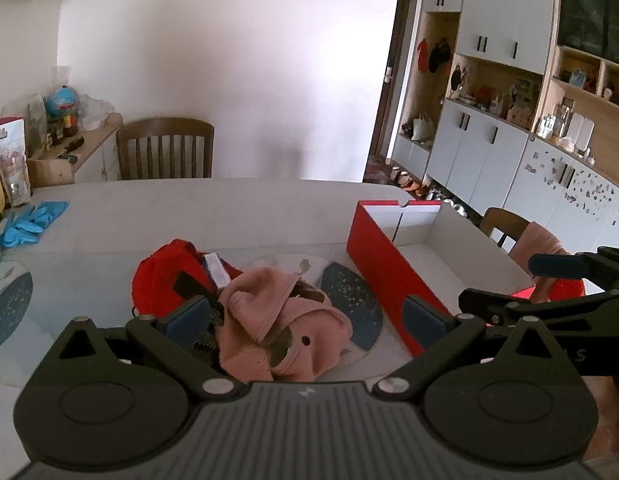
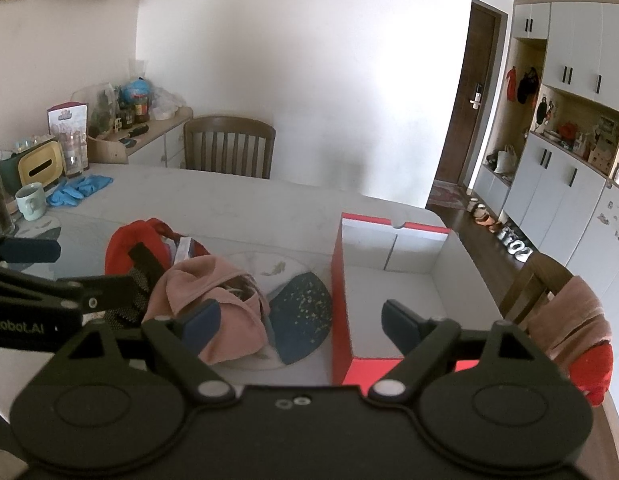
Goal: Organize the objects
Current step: 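Move the left gripper toward the pink towel on the pile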
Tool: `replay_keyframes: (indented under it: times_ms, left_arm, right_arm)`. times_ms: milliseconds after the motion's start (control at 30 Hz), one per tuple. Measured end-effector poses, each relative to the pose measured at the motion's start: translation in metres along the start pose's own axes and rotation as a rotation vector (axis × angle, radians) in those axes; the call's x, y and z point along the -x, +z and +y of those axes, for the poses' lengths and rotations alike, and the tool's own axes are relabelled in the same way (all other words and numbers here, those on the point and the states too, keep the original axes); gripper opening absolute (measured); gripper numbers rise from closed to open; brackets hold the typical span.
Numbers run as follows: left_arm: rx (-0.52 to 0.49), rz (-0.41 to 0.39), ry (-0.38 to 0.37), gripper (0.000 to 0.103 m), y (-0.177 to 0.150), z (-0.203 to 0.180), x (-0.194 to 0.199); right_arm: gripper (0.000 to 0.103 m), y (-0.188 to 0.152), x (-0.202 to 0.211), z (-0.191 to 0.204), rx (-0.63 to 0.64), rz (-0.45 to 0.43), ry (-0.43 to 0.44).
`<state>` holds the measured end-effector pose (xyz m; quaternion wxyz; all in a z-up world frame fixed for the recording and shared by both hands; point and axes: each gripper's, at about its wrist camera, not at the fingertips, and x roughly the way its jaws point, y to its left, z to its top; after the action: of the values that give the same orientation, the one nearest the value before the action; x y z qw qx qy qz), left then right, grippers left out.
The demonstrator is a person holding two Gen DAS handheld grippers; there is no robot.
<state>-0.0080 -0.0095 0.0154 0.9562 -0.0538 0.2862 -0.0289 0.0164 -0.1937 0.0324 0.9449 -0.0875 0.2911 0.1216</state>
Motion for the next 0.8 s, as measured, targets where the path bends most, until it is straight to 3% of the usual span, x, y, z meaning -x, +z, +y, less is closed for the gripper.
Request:
replay_keyframes:
  times_ms: [400, 800]
  left_arm:
    - [0.009, 0.007, 0.011, 0.103, 0.009, -0.019, -0.020]
    - [0.029, 0.019, 0.065, 0.103, 0.017, -0.049, -0.060]
  right_arm:
    - [0.087, 0.007, -0.014, -0.028, 0.011, 0.008, 0.034]
    - [0.087, 0.014, -0.052, -0.088, 0.009, 0.041, 0.060]
